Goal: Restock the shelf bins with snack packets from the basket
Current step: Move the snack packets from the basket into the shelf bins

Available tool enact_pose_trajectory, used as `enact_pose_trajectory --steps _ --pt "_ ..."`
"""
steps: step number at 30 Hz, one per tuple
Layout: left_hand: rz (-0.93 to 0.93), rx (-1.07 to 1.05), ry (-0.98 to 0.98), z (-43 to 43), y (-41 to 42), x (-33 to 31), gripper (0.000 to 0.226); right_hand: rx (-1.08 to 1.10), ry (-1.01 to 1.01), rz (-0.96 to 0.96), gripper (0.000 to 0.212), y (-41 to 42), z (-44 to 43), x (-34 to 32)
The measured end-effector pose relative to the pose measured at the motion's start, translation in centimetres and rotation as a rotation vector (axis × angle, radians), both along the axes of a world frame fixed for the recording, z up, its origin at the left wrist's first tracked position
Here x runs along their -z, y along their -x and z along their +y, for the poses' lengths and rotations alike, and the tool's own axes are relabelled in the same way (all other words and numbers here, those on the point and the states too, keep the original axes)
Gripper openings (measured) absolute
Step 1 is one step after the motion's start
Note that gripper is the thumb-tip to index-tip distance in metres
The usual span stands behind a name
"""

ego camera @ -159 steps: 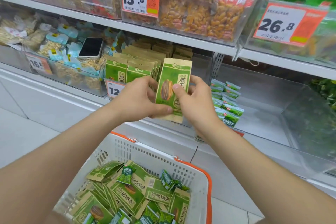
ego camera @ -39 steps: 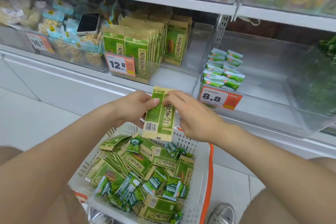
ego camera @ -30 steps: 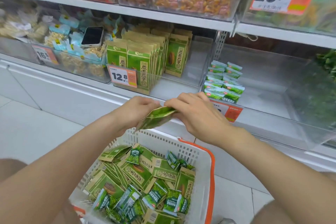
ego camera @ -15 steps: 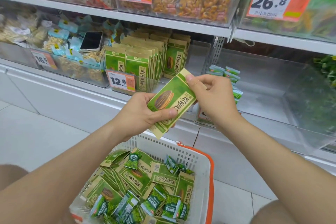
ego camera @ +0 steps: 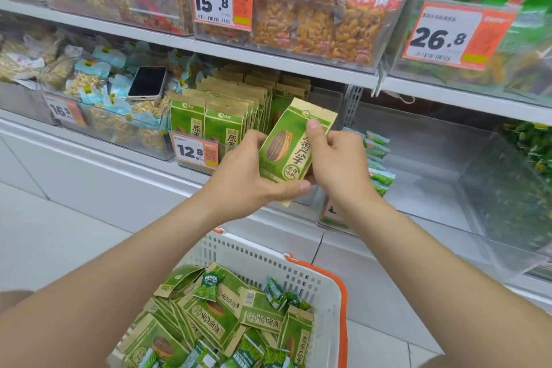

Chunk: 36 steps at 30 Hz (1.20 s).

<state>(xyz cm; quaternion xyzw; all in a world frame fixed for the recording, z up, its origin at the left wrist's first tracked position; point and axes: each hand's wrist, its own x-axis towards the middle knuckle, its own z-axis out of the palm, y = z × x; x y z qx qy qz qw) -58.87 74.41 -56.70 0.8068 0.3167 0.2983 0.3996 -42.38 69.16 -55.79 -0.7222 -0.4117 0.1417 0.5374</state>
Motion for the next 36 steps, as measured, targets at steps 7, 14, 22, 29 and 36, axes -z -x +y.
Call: enact_pose_trajectory --steps 7,14,22,29,36 --pt "0.362 -0.377 -0.737 4.9 -0.1 -0.1 0.083 -0.162 0.075 0.435 0.014 -1.2 5.5 -3.9" --pt "0.554 -0.324 -0.757 7.4 0.3 0.0 0.092 0.174 0.275 -0.027 0.034 -1.2 11.6 -3.4" --pt "0.567 -0.305 -0.64 8.6 -0.1 -0.2 0.098 0.301 0.396 -0.186 0.045 -1.0 15.6 -0.8" --pt "0.552 -0.285 -0.637 8.8 0.0 -0.1 0.096 0.386 0.368 -0.312 0.057 -1.6 16.0 0.5" --pt "0.515 -0.283 -0.606 8.4 0.0 -0.3 0.095 0.345 0.403 -0.103 0.068 -1.2 14.7 0.7"
